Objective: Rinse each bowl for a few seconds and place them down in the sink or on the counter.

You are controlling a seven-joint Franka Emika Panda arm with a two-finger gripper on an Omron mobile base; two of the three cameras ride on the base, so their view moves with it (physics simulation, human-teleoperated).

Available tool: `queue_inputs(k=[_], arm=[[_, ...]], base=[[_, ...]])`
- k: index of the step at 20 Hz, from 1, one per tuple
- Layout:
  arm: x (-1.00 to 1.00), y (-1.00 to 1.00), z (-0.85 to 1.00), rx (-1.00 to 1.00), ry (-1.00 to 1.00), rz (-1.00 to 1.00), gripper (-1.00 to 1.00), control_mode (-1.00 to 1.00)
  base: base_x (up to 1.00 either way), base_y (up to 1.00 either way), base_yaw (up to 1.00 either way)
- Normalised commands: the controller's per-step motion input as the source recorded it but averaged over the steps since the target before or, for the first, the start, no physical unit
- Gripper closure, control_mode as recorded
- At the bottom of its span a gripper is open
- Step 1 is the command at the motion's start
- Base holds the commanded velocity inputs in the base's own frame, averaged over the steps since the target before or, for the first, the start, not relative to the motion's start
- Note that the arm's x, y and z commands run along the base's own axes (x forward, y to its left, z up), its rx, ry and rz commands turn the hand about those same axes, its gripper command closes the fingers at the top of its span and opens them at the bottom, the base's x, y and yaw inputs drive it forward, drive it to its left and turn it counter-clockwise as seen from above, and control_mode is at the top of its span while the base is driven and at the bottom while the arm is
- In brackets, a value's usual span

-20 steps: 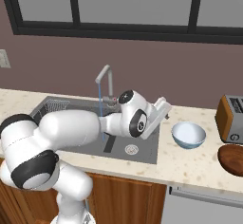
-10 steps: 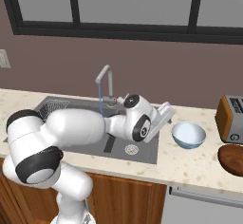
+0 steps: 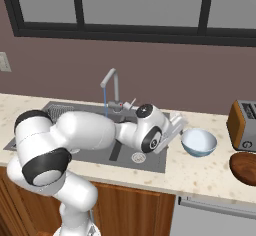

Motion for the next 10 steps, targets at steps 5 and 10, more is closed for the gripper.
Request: queue_inputs(k=[5, 10], arm=[[0.08, -0.13, -0.15, 0.04, 0.0, 0.0, -1.0, -1.0], [0.16, -0.16, -0.18, 0.05, -0.01, 0.0, -1.0, -1.0]], base=[[0.0, 0.0, 0.0], [0.0, 0.0, 0.0]])
